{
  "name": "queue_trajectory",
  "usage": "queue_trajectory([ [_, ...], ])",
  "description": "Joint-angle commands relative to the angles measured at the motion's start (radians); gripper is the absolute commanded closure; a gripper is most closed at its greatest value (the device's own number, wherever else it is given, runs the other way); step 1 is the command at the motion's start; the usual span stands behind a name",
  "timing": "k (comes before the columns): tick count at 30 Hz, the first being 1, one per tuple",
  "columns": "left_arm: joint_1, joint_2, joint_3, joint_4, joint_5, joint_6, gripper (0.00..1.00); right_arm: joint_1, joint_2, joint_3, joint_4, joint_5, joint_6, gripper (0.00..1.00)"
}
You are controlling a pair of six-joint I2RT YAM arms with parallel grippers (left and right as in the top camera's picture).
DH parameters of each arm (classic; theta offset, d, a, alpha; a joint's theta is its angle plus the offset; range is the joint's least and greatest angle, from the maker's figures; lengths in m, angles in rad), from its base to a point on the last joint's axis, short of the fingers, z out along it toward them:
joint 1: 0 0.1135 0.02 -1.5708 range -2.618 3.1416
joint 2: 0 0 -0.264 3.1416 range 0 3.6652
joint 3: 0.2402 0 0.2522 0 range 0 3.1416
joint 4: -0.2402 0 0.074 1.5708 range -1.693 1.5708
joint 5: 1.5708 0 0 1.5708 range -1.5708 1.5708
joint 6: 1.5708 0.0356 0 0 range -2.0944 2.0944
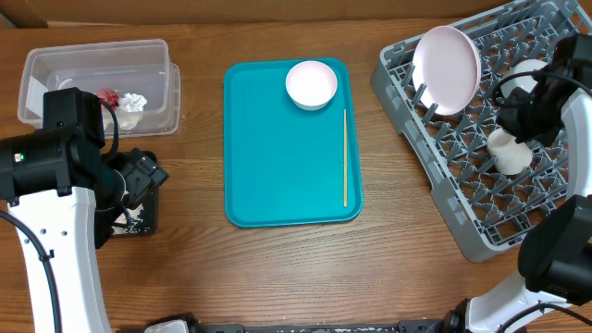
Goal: Sort waste into correct bins and load items into the dishwasher
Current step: 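Open the right gripper and lift it up off the white cup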
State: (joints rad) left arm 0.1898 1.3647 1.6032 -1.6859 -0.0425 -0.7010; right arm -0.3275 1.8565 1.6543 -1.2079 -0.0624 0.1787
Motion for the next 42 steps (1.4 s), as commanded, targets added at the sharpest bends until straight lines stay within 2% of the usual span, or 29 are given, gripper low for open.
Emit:
queue_trajectory([
  [1, 0.0, 0.005, -0.002, 0.0, -0.017, -0.006, 0.0, -0.002, 0.004, -0.046, 0.021, -0.007, -0.008, 0.96],
  [20, 0.0, 0.005, -0.002, 0.0, -0.017, -0.006, 0.0, -0.007, 0.004, -0.065, 0.042, 0.102, 0.013, 0.96],
  [31, 0.0, 0.005, -0.002, 0.0, -0.017, -0.006, 0.0, -0.017, 0.003, -0.061, 0.017, 0.326, 0.173, 0.96],
  [36, 0.0, 0.005, -0.002, 0.0, -0.017, -0.006, 0.0, -0.008, -0.021, -0.003, -0.04, 0.299, 0.193, 0.96],
  [42, 0.0, 0.005, -0.002, 0.0, -0.017, -0.006, 0.0, 0.048, -0.159, 0.037, -0.081, 0.14, 0.147, 0.96],
])
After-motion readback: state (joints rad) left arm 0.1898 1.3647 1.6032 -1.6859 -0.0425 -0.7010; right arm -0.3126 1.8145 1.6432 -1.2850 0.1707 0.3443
